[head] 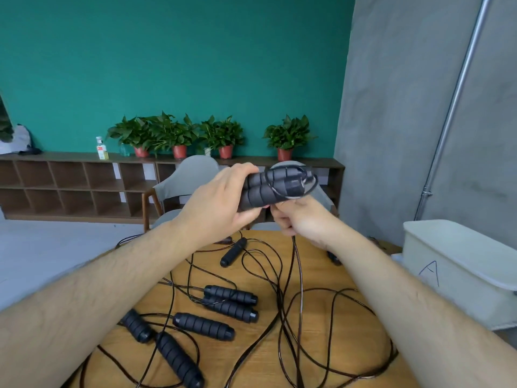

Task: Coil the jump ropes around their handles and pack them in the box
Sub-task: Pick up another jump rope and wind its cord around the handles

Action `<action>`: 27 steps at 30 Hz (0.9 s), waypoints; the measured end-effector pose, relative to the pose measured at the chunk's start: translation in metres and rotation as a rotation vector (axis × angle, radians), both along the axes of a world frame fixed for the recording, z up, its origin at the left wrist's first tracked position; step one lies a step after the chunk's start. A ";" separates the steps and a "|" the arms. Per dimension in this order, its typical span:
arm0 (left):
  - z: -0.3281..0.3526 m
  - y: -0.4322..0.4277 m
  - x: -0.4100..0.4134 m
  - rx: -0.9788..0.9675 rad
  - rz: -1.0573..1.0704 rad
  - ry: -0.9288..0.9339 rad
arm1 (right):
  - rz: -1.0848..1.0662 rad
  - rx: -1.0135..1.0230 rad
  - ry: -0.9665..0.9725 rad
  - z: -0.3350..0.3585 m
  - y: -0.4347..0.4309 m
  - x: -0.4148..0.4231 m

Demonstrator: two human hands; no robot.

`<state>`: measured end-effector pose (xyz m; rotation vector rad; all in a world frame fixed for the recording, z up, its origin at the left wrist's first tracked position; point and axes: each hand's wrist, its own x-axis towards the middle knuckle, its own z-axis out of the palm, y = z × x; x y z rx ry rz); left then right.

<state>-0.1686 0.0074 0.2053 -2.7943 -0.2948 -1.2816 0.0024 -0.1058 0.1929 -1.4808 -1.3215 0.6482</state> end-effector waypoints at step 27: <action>-0.021 0.026 -0.002 0.337 0.155 0.399 | -0.285 0.218 -1.308 0.028 0.003 -0.001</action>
